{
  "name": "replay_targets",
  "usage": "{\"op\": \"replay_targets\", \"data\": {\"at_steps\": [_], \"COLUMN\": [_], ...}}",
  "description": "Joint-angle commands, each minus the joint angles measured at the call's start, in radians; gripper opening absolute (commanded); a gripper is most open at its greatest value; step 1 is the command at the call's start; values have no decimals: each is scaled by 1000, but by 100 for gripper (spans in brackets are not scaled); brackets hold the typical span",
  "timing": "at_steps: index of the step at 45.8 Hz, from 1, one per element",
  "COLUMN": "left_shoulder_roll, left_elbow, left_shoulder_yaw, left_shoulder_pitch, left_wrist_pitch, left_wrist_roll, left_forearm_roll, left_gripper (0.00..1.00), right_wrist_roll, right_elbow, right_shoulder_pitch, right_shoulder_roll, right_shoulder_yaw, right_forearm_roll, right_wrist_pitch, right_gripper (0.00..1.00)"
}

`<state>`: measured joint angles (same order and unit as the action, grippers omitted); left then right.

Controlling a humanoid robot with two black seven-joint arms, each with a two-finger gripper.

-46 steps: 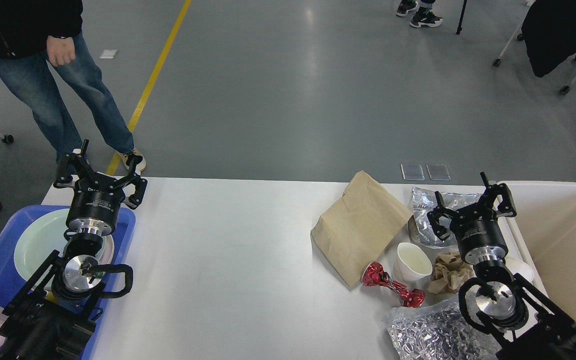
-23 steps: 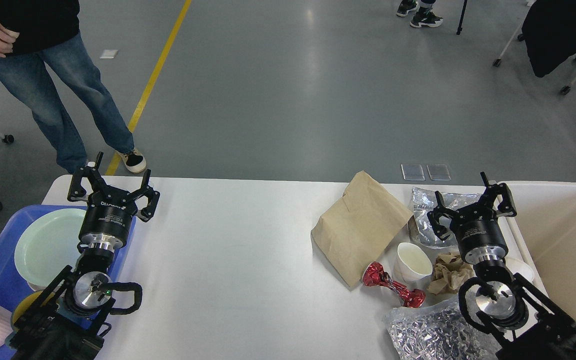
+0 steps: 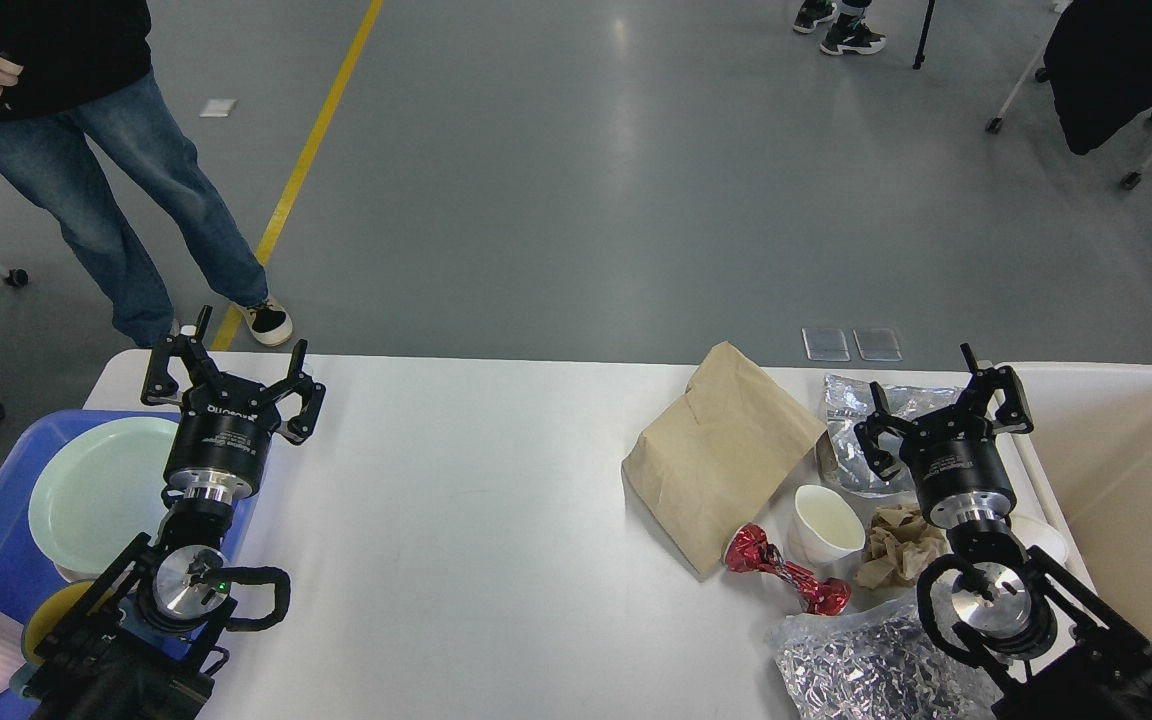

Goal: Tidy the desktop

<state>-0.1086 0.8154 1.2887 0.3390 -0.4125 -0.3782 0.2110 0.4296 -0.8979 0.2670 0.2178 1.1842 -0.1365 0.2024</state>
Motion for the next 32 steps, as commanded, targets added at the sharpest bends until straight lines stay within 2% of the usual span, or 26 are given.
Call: {"op": "replay_targets", "data": {"at_steps": [1, 32], "left_shoulder_roll": [0, 0], "left_elbow": [-1, -1], "left_shoulder_yaw": [0, 0], "left_shoulder_pitch": [0, 0], "left_wrist_pitch": [0, 0], "left_wrist_roll": [1, 1], "left_forearm_roll": [1, 1], "left_gripper": [96, 96], "right_wrist_roll": [0, 0], "right_elbow": [0, 0], "right_shoulder_pitch": [0, 0], "right_shoulder_roll": [0, 0], "right_shoulder_yaw": [0, 0], "right_forearm_roll": [0, 0], "right_wrist_pitch": [0, 0], "right_gripper": [100, 100]}}
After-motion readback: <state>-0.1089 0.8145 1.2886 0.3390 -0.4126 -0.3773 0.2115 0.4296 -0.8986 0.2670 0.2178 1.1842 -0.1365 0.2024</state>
